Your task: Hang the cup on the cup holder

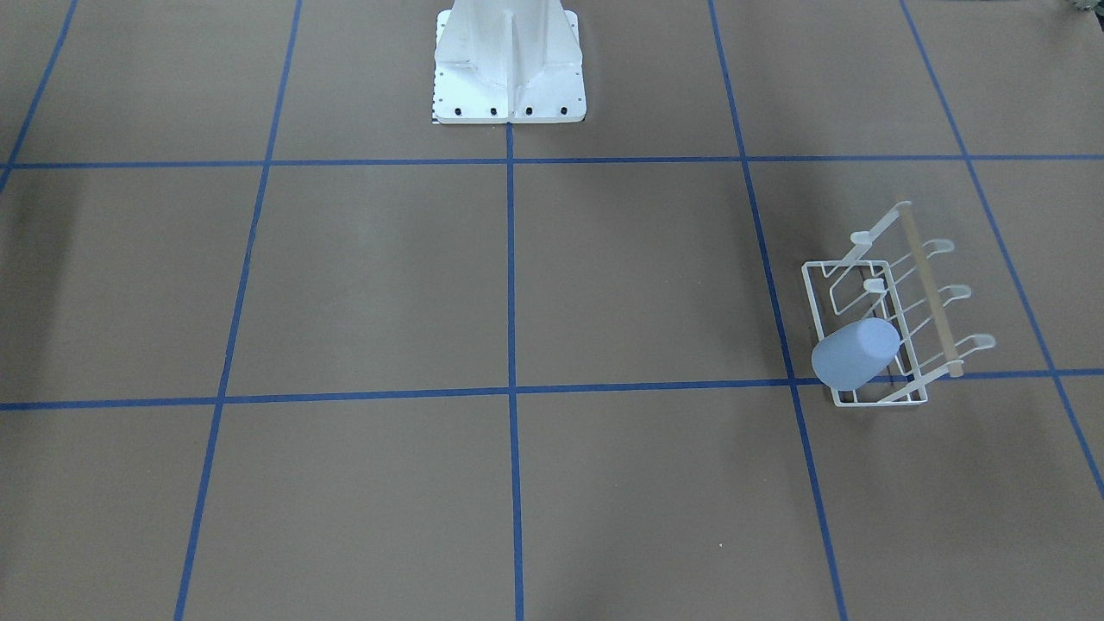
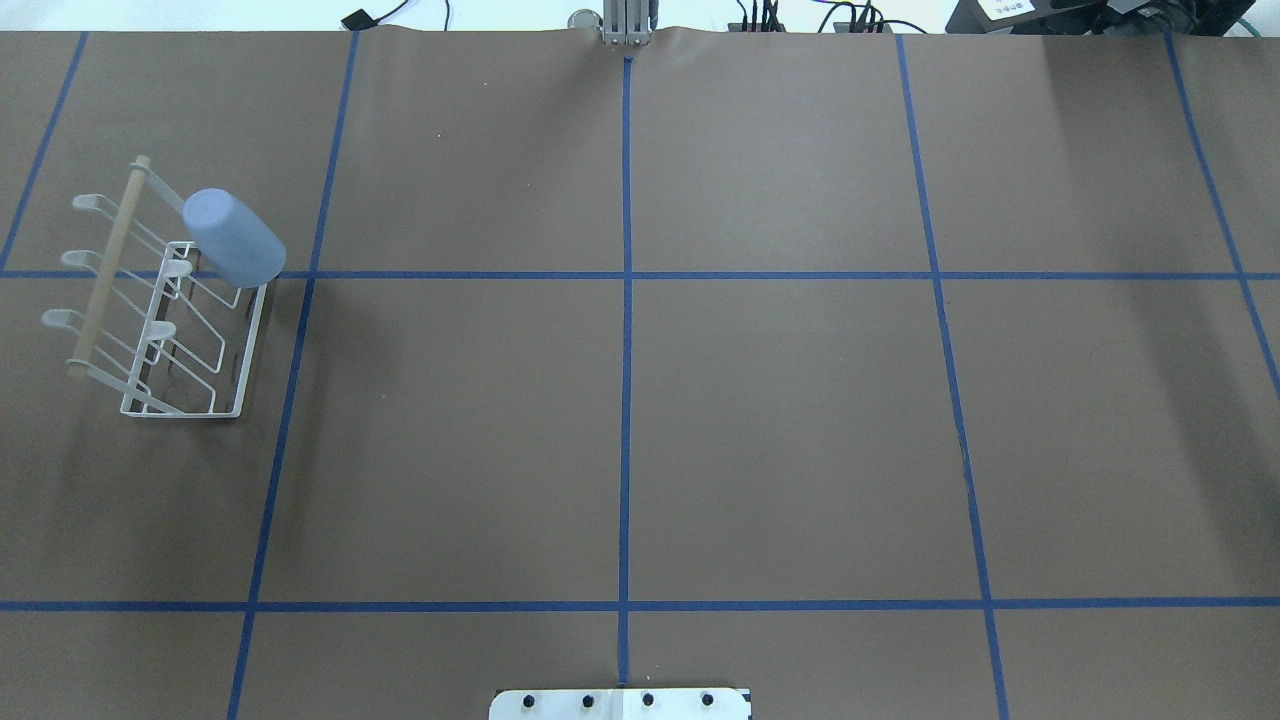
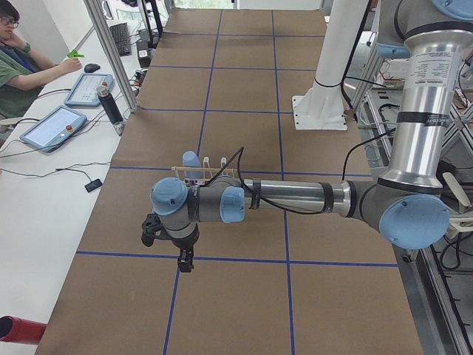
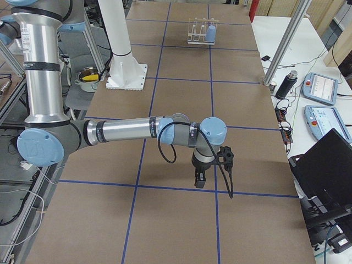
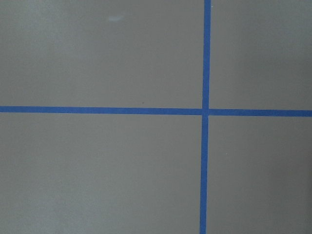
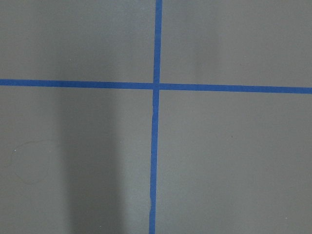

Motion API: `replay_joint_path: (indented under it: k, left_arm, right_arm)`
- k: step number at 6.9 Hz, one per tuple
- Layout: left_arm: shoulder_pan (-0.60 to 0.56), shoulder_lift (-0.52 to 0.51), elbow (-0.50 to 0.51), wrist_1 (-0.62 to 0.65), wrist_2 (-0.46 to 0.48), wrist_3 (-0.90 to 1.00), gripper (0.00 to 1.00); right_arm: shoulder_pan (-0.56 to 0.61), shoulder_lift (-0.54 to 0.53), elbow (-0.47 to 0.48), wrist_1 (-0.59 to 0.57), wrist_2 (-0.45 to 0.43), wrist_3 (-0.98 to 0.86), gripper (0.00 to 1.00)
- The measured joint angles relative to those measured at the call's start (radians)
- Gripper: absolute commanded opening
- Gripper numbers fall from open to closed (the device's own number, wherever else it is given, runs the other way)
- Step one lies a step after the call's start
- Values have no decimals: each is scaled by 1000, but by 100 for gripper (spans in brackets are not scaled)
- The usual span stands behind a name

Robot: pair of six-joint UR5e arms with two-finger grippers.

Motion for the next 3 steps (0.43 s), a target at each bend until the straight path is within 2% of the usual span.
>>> replay_joint_path:
  k: [3]
  left_arm:
    - [0,1,-6,0,1,0,99]
  right_arm:
    - [0,-2,0,4,0,0,100]
